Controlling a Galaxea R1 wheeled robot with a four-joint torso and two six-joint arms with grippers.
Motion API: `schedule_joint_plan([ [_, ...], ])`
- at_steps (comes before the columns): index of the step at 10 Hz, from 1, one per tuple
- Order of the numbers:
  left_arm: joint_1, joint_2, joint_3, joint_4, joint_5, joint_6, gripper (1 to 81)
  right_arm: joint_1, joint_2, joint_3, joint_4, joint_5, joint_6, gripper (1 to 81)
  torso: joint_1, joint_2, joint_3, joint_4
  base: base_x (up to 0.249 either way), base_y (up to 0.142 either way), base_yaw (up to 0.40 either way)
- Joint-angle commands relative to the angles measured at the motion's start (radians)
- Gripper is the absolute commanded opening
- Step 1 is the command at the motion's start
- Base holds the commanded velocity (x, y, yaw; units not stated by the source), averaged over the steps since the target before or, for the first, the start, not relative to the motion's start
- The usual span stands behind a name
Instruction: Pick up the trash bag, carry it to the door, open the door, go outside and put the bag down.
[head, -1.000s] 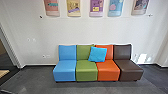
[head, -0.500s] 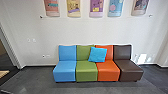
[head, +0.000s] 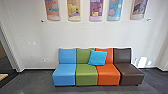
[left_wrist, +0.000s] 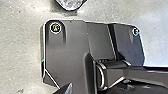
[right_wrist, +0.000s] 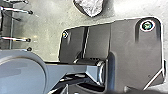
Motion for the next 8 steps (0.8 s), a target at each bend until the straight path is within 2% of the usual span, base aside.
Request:
schedule_joint_plan([
  [1, -0.052, -0.022, 0.021, -0.016, 0.067, 0.000, 81.1, 0.074, -0.107, 0.121, 0.004, -0.057, 0.029, 81.1, 0.064, -0.099, -0.093, 0.000, 0.000, 0.000, 0.000],
  [2, -0.055, -0.022, 0.021, -0.016, 0.067, 0.000, 81.1, 0.077, -0.124, 0.132, 0.004, -0.057, 0.039, 81.1, 0.144, -0.223, -0.209, 0.000, 0.000, 0.000, 0.000],
  [3, -0.055, -0.020, 0.021, -0.018, 0.066, 0.000, 81.1, 0.077, -0.138, 0.142, 0.004, -0.054, 0.043, 81.1, 0.103, -0.162, -0.152, 0.000, 0.000, 0.000, 0.000],
  [8, -0.073, -0.019, 0.015, -0.039, 0.069, 0.002, 81.1, 0.088, -0.194, 0.184, 0.010, -0.051, 0.060, 81.1, 0.223, -0.350, -0.329, 0.000, 0.000, 0.000, 0.000],
])
